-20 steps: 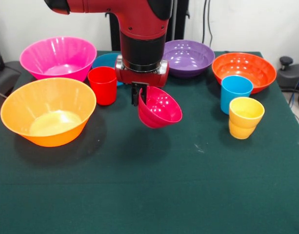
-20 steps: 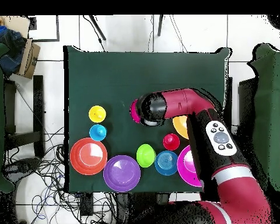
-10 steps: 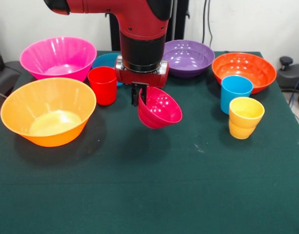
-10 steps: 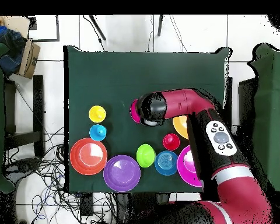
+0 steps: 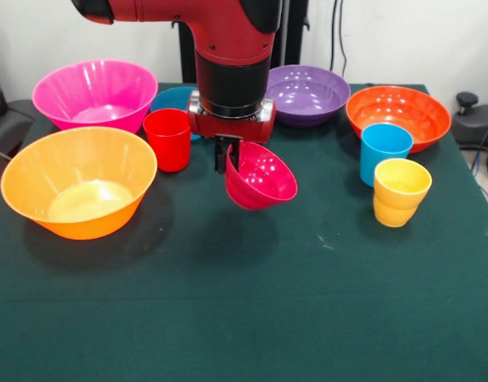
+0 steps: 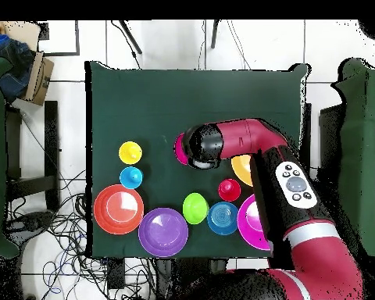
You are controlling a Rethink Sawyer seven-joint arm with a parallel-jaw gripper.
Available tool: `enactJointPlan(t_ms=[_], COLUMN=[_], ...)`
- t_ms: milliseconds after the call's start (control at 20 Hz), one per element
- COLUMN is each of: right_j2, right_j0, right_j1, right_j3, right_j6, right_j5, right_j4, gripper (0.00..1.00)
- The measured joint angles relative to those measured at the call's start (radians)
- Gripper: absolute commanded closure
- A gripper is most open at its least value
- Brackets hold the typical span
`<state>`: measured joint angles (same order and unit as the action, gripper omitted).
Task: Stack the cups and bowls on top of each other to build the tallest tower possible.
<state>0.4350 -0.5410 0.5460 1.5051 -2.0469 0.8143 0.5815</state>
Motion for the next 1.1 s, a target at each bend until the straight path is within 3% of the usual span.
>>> enactJointPlan(t_ms=[1100], right_j2=[0.0], right_j0=[-0.002], right_j1=[-0.002], right_j3=[-0.004], right_j6=[0.0], right_j5=[0.031], right_j4=[0.0], gripper=[1.0])
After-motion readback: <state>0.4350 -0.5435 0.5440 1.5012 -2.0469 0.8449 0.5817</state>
